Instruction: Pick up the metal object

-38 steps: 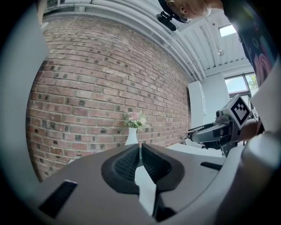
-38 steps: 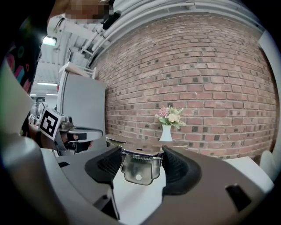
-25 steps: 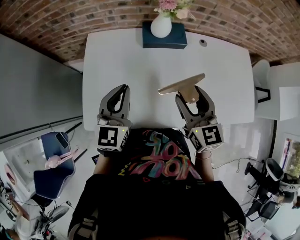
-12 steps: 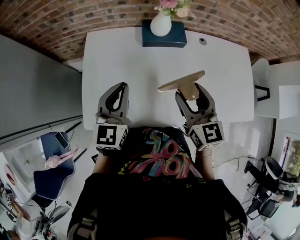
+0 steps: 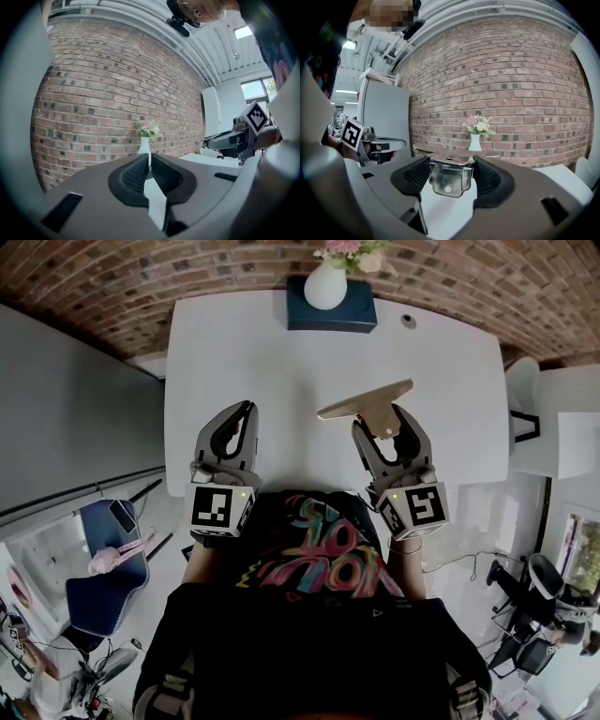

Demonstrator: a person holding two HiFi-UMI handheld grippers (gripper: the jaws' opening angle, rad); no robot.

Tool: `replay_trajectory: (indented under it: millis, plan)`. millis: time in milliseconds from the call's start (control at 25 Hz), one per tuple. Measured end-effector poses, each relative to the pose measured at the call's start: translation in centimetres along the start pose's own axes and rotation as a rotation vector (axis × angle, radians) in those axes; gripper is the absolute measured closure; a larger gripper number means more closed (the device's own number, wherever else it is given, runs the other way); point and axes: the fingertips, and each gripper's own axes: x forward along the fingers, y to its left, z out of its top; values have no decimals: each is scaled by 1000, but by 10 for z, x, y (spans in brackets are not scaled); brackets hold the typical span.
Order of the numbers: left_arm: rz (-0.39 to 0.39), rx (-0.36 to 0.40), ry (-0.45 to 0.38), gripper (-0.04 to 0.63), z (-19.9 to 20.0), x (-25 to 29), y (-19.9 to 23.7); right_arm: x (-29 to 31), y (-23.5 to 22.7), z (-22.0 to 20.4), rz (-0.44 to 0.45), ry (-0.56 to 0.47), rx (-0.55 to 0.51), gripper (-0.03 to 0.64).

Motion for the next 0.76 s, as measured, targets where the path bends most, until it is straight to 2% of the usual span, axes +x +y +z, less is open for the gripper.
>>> replay_trajectory:
  millis: [760]
  plan:
    - [-19,29,-8,560,6,0,6,1,0,3,1,-9,-17,313]
